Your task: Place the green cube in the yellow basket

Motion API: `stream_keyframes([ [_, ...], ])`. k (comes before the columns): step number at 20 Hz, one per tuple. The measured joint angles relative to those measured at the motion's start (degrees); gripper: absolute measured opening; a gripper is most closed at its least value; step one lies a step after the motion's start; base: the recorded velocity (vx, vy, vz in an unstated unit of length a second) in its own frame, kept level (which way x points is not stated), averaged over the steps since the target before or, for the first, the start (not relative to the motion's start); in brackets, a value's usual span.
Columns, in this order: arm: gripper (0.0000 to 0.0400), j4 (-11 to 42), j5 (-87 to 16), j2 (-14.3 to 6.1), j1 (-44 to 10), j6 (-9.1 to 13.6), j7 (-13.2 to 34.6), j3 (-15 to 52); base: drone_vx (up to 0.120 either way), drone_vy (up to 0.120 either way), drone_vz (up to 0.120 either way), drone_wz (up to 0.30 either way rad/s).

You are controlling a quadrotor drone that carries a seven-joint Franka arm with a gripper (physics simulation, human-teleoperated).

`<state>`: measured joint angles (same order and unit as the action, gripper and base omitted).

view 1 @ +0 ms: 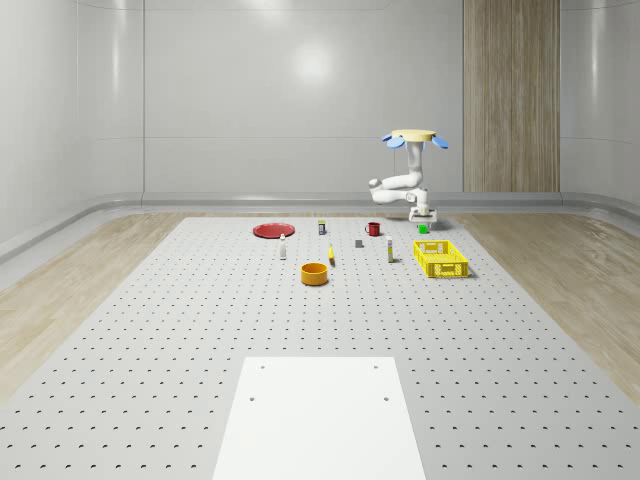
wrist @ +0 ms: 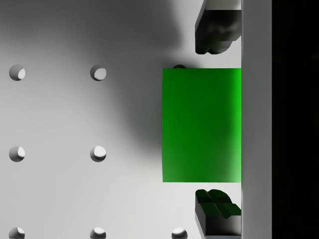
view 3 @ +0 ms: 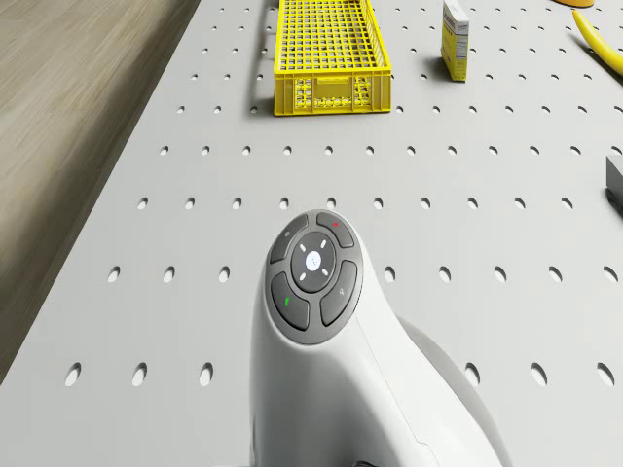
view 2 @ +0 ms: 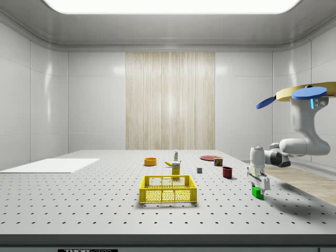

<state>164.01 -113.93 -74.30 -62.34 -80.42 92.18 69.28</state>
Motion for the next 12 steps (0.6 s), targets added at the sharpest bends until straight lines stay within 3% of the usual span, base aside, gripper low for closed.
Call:
stream_keyframes([
  [5, 0.0400, -0.33, -0.56, -0.96, -0.16, -1.26, -0.01, -0.81, 0.000, 0.000, 0.000, 0.000],
  [9, 0.0315, -0.45, -0.56, -1.55, -0.35, -1.92, 0.11, -0.96, 0.000, 0.000, 0.000, 0.000],
  [12, 0.0281, -0.51, -0.45, -1.94, -0.50, -2.33, 0.23, -0.95, 0.000, 0.000, 0.000, 0.000],
])
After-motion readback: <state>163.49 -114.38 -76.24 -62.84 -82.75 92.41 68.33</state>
